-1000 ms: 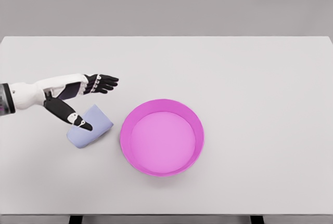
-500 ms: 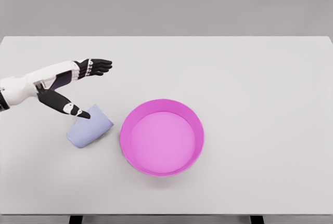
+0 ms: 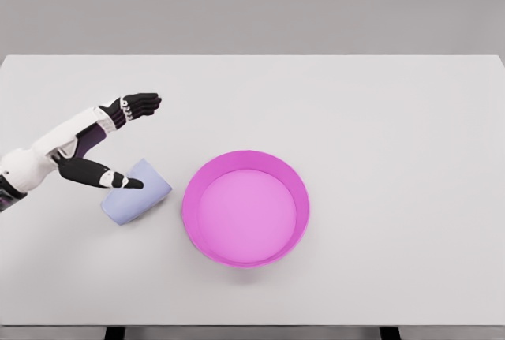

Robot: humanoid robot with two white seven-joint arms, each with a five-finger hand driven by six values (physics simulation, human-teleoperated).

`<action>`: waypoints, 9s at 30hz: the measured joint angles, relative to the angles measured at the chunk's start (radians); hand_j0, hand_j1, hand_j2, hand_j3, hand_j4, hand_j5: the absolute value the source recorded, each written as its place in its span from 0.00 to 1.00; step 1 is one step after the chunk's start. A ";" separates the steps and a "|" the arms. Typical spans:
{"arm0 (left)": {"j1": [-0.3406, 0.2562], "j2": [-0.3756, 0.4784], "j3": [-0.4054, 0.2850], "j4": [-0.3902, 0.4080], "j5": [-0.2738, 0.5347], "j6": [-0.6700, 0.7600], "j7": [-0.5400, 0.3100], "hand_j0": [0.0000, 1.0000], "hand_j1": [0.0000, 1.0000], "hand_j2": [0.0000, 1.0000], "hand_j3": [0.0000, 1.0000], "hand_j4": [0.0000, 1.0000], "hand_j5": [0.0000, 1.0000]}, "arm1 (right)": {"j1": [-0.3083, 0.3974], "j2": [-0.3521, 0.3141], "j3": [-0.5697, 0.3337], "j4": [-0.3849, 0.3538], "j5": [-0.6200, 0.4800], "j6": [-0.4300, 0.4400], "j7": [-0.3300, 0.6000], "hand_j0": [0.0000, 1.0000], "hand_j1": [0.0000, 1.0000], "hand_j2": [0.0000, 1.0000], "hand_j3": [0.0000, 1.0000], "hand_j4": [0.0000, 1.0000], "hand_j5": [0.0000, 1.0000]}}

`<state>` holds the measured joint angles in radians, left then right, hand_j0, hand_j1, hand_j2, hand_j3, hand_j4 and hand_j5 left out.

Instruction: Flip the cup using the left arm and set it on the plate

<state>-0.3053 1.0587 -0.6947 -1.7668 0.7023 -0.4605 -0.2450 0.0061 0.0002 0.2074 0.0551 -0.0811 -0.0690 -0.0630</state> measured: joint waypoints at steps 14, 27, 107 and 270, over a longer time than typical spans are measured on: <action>0.126 -0.051 0.085 0.000 -0.017 0.152 0.095 1.00 1.00 1.00 1.00 1.00 1.00 | 0.000 0.000 0.000 0.000 0.000 0.000 0.000 1.00 1.00 1.00 1.00 1.00 1.00; 0.172 -0.072 0.146 0.000 -0.177 0.165 0.090 1.00 1.00 1.00 1.00 1.00 1.00 | 0.000 0.000 0.000 0.000 0.000 0.000 0.000 1.00 1.00 1.00 1.00 1.00 1.00; 0.304 -0.193 0.249 0.002 -0.207 -0.077 0.131 0.43 0.43 0.43 0.43 0.43 0.43 | 0.000 0.000 0.000 0.000 0.000 0.000 0.000 1.00 1.00 1.00 1.00 1.00 1.00; -0.072 -0.383 0.024 0.063 -0.299 -0.150 0.254 1.00 1.00 1.00 1.00 1.00 1.00 | 0.000 0.000 0.000 0.000 0.000 0.000 0.000 1.00 1.00 1.00 1.00 1.00 1.00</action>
<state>-0.3773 0.6759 -0.6708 -1.7036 0.4034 -0.6107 0.0087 0.0061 0.0001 0.2075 0.0551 -0.0811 -0.0690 -0.0630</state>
